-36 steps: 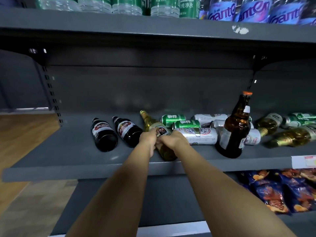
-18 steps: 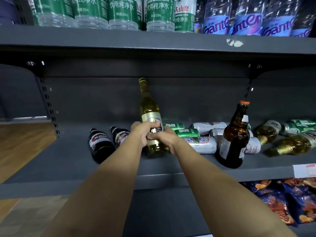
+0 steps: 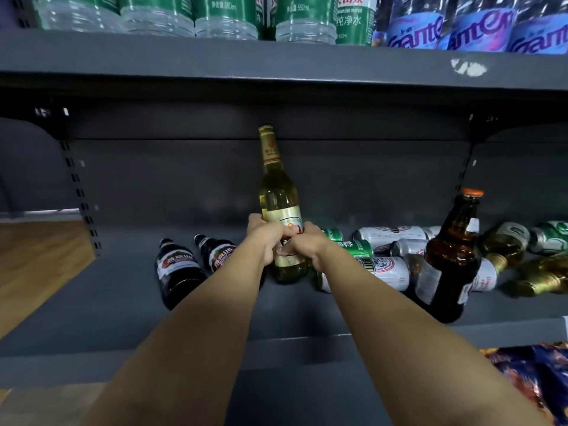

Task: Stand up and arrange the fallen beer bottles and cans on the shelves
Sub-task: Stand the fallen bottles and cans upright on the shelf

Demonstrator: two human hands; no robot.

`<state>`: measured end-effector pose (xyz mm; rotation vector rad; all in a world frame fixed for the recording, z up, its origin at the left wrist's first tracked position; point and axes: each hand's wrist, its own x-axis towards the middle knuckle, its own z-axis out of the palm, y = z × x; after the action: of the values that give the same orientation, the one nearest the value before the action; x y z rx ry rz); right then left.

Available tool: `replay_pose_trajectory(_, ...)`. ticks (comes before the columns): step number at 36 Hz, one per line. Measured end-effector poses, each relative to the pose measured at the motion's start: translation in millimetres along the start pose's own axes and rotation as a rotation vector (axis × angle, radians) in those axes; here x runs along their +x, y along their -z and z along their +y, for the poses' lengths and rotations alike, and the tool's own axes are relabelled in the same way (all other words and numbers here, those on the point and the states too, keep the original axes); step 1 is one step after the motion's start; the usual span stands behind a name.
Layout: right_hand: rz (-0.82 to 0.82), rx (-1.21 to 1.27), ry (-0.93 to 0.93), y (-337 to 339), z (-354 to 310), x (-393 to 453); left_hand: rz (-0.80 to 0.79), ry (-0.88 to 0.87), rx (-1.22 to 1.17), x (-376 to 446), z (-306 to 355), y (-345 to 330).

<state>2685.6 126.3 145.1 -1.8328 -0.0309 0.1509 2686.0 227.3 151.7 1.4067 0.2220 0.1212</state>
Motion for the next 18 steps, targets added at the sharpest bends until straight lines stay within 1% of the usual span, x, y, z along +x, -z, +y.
replay_pose_trajectory(5, 0.077, -0.09, 0.028, -7, 7, 18, 0.005, -0.061, 0.187, 10, 3, 2)
replay_pose_trajectory(8, 0.125, -0.205, 0.052, -14, 12, 30, 0.004, -0.076, 0.286, 20, 3, 4)
replay_pose_trajectory(11, 0.151, -0.307, 0.061, -18, 16, 39, 0.014, -0.083, 0.336, 29, 2, 6)
replay_pose_trajectory(18, 0.208, -0.411, 0.057, -23, 23, 55, 0.018, -0.1, 0.357, 43, -4, 6)
